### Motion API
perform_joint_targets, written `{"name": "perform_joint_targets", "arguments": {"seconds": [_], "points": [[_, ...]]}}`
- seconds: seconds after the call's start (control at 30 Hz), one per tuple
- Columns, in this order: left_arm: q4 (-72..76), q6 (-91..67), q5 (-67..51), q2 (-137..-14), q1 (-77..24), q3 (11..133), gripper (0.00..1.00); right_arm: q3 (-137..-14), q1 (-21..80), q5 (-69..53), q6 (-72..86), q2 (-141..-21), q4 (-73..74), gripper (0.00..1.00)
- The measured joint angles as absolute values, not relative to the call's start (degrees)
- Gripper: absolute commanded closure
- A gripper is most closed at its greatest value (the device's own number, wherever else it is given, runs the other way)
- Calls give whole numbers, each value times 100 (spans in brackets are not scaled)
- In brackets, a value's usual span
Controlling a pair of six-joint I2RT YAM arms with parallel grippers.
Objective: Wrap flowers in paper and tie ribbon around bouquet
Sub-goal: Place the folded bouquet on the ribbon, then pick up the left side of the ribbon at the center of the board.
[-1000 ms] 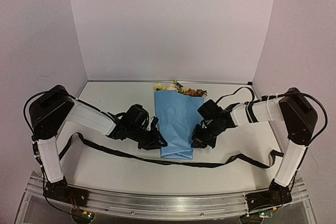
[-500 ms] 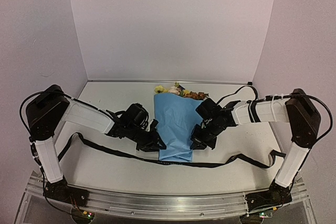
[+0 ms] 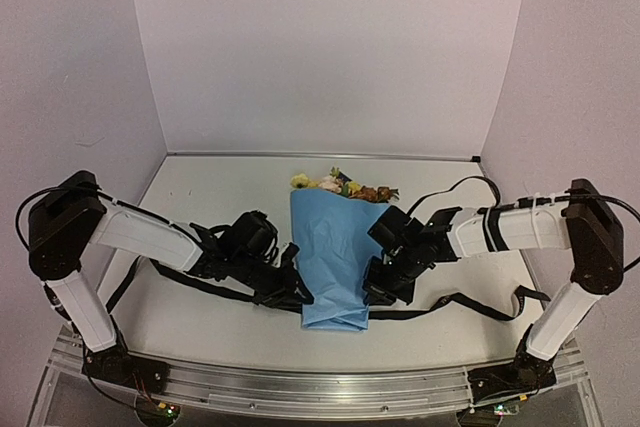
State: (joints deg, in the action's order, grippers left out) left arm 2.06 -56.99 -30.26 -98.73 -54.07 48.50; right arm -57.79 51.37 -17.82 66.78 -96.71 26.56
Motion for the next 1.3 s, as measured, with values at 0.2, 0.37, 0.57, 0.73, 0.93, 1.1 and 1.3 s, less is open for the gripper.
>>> {"name": "perform_joint_targets", "arguments": {"seconds": [0.2, 0.37, 0.57, 0.73, 0.93, 1.1, 1.3], "points": [[261, -5878, -2909, -9573, -5612, 4582, 74, -5492, 5481, -1472, 6769, -9472, 2656, 93], [290, -6093, -2576, -9408, -5649, 4373, 59, -5306, 5568, -1304, 6804, -9398, 2597, 59], [-415, -6492, -1414, -8605, -5640, 4270, 44, -5082, 5564, -977, 6442, -8873, 2795, 36], [-1496, -7086, -100, -7648, -5355, 4231, 42, -4890, 5564, -438, 5999, -8041, 3154, 22], [-2644, -7852, 1038, -6729, -4523, 3701, 33, -4474, 5513, 274, 5561, -7202, 3563, 14], [-3412, -8284, 1544, -6349, -4148, 3225, 31, -4078, 5430, 854, 5431, -6613, 3889, 3], [-3455, -7860, 1635, -6448, -2920, 3022, 34, -3691, 5314, 1292, 5426, -6176, 4071, 2]]}}
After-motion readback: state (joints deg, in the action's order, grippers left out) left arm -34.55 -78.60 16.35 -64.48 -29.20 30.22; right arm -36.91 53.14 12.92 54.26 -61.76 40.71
